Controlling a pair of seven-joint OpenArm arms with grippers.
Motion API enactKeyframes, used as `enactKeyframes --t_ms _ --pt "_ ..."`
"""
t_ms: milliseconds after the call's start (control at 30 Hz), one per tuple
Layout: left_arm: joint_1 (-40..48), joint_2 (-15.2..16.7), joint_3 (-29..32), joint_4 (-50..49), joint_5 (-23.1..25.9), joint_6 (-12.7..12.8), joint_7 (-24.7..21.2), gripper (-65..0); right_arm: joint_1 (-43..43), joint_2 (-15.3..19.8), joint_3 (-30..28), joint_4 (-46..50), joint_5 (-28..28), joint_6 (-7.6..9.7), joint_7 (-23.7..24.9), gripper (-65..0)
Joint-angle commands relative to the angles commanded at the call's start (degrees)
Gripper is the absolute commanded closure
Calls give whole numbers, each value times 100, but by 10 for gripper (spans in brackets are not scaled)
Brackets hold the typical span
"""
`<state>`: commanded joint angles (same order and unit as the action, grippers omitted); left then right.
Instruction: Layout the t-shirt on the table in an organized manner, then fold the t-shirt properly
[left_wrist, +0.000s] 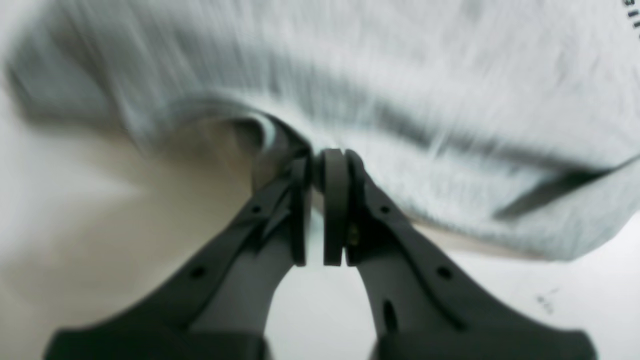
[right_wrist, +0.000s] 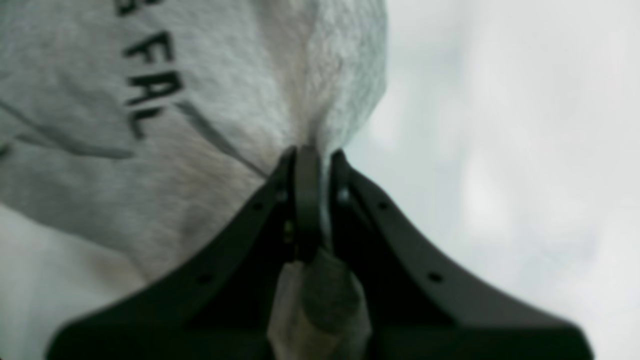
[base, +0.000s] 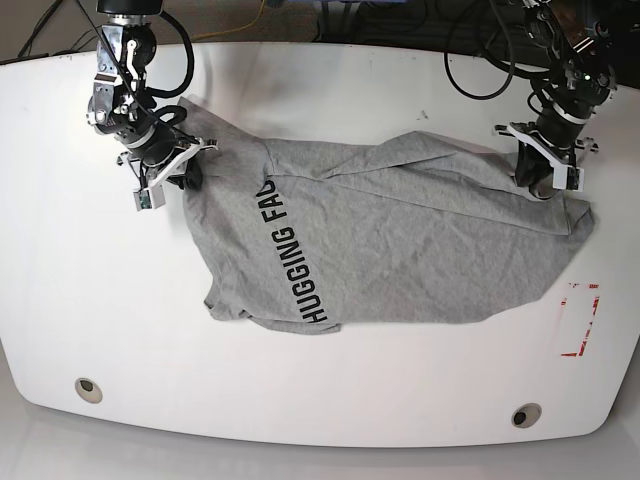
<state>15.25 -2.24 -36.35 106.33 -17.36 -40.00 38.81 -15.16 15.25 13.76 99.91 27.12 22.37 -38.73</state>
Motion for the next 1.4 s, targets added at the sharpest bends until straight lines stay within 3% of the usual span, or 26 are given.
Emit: enactKeyframes --t_ms 100,433,633,733,900,967,1100,1400 --pt "53 -211 -62 167 -18 0 211 -32 -220 -18 0 308 0 -9 0 0" --pt "79 -475 -316 264 -18 0 237 -32 -501 -26 0 624 0 -26 0 0" --pt "237 -501 -448 264 -18 0 255 -58 -501 -26 0 607 -9 -26 0 0" --pt "255 -501 -475 264 -18 0 255 -170 -501 -26 -9 554 -9 -26 0 0" --pt "246 -475 -870 255 -18 0 255 -454 -431 -158 -9 404 -53 -18 0 0" --pt "246 -466 -993 237 -18 0 255 -529 -422 -158 -9 378 -53 -18 0 0" --pt "255 -466 -1020 220 -18 0 255 -589 -413 -176 -9 308 -53 -18 0 0" --pt "167 -492 -1046 -659 -26 0 255 -586 -369 -211 -18 281 -53 -18 0 0"
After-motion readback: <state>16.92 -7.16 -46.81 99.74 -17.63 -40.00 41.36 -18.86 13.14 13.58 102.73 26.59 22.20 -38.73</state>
